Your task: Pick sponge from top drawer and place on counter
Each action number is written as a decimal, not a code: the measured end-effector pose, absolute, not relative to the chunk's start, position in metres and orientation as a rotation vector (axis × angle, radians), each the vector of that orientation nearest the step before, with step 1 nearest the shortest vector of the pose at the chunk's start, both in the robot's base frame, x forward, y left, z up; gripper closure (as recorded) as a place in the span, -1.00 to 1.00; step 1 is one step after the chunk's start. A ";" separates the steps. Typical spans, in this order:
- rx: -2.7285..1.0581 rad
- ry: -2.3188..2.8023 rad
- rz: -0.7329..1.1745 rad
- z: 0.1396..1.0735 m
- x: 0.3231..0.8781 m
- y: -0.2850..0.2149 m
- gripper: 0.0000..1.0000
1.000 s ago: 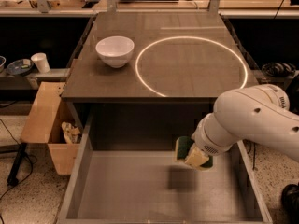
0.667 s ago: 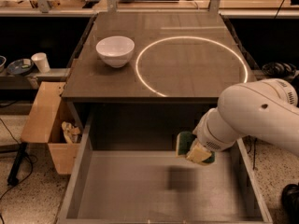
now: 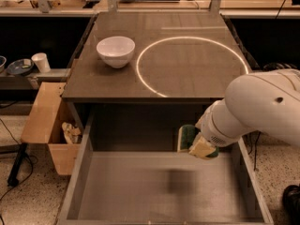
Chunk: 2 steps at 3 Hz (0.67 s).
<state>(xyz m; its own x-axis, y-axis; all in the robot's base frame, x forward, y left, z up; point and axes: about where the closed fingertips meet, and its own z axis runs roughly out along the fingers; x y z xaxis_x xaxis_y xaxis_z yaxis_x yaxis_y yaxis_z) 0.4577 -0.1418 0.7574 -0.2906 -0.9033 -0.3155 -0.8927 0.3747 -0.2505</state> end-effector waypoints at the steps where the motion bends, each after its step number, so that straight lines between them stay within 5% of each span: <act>1: -1.560 2.202 -0.060 0.775 0.462 -0.139 1.00; 2: -1.562 2.164 -0.090 0.792 0.469 -0.136 1.00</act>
Offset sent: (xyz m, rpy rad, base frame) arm 0.0172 0.0090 0.0436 -0.0019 -0.0906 0.0357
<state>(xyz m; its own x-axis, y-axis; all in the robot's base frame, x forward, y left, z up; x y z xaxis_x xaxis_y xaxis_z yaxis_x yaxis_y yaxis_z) 0.4691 -0.1357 0.7923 -0.2441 -0.9116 -0.3307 -0.8811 0.3509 -0.3170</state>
